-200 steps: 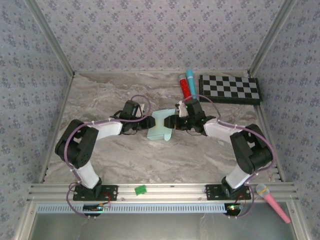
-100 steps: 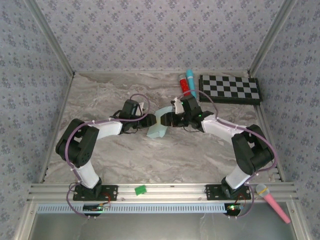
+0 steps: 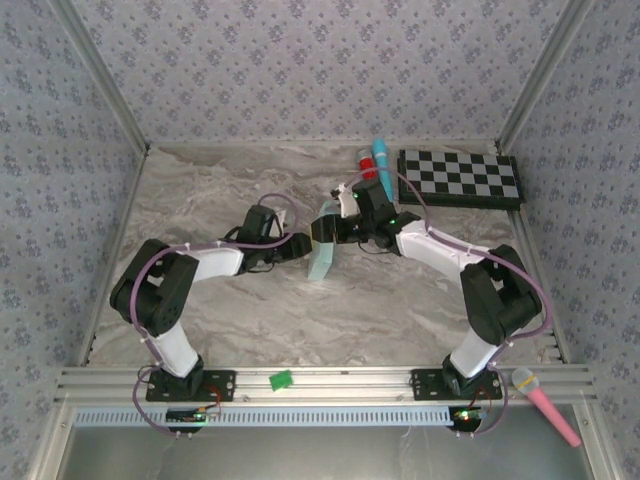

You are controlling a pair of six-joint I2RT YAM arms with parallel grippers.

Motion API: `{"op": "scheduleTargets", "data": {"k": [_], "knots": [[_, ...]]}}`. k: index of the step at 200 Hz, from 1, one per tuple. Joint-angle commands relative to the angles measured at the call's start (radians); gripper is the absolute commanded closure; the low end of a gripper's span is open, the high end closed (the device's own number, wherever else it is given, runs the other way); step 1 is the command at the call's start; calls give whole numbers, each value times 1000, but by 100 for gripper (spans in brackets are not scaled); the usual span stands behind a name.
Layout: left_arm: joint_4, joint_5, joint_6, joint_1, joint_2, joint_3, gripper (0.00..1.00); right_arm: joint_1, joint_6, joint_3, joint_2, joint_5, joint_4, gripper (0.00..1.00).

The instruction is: Fold the paper box

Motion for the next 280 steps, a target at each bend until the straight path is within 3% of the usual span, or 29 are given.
{"op": "scheduleTargets", "data": {"k": [1,51,96,179,237,280], "knots": [[-5,-47,0,8,-62,-11,47,7,-26,41,-8,4,-33,45],[-73,-111,19,19,-124,-12,46,5,-37,48,-58,71,-58,45],[-104,-106,23,19,-109,16,48,-16,13,-23,-96,218,-91,48],[-78,-43,29,20,-49,58,50,-27,82,-49,4,66,9,44],[-80,-5,34,20,-15,90,51,-27,102,-24,72,44,29,44],[-92,16,39,19,7,110,51,-20,107,-37,89,111,-37,45]]}}
